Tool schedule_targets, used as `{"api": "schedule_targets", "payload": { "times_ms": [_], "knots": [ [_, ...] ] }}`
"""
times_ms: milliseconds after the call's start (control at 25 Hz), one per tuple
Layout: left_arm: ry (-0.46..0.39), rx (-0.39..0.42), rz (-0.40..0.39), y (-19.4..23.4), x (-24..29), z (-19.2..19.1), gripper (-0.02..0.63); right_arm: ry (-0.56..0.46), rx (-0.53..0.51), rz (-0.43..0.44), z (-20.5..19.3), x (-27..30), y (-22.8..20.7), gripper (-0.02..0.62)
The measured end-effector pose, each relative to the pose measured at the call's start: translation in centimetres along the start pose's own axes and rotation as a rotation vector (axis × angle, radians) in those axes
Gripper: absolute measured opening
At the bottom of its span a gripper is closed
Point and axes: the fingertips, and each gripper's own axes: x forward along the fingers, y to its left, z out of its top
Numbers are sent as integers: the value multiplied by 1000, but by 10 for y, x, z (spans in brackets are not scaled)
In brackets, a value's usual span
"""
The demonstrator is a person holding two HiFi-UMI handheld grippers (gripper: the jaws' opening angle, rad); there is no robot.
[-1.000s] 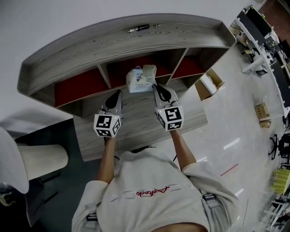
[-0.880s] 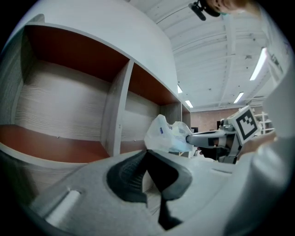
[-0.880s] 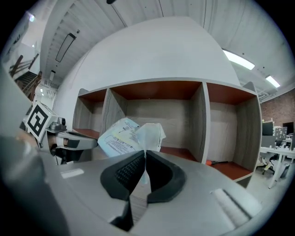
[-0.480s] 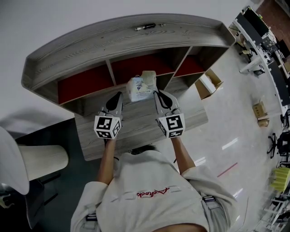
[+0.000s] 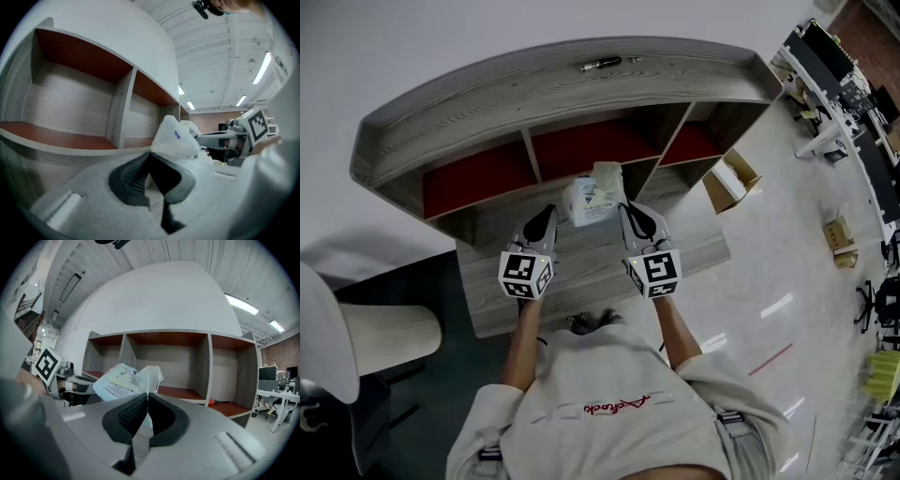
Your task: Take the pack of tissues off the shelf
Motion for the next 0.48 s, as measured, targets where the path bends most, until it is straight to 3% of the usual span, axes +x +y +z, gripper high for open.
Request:
{"api": "schedule_targets", "payload": {
  "times_ms": [480],
  "knots": [
    [-25, 15, 83, -39, -15, 8, -2, -31, 4, 51, 0, -30, -15, 14]
  ]
}}
